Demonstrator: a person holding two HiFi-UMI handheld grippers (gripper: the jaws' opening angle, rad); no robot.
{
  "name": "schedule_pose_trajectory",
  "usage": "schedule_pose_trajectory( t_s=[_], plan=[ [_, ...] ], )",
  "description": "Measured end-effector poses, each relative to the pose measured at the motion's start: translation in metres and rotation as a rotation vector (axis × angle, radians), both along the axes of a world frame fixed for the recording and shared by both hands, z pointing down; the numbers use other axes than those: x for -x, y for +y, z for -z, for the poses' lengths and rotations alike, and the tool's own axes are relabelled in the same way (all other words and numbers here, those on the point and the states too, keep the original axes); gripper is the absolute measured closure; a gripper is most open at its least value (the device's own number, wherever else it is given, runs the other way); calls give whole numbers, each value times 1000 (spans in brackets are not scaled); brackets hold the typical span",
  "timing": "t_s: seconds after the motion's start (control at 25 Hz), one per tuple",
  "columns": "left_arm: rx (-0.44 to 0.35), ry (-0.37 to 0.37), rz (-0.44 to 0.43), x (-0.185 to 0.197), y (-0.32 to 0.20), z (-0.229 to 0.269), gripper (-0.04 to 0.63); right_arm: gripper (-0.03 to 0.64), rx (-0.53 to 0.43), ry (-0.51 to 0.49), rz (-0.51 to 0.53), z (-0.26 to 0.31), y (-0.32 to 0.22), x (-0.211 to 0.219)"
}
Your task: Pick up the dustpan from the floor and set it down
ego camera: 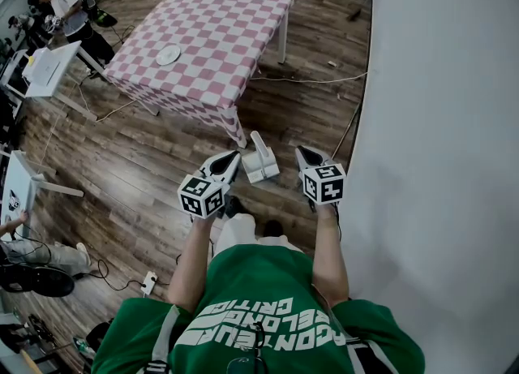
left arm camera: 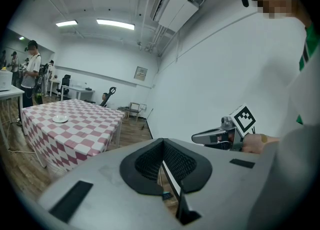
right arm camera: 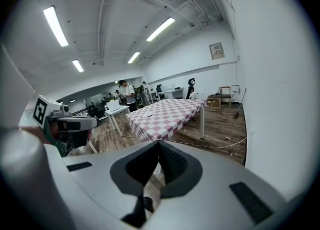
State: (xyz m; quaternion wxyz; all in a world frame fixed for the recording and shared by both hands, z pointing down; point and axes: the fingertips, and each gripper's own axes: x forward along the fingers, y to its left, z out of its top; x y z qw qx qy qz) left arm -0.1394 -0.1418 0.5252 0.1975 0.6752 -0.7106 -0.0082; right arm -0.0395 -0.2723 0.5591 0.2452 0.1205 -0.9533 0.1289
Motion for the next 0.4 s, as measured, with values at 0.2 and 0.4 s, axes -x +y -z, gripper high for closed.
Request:
schedule_pose_trajectory(
  t_s=[0.2, 0.4],
  plan=[
    [-2, 1, -6, -2, -4, -2, 592, 609, -6, 1, -18, -2, -6, -5],
    [-6, -1, -25, -5, -14, -6, 592, 609, -10, 3, -35, -6, -13, -10]
  ],
)
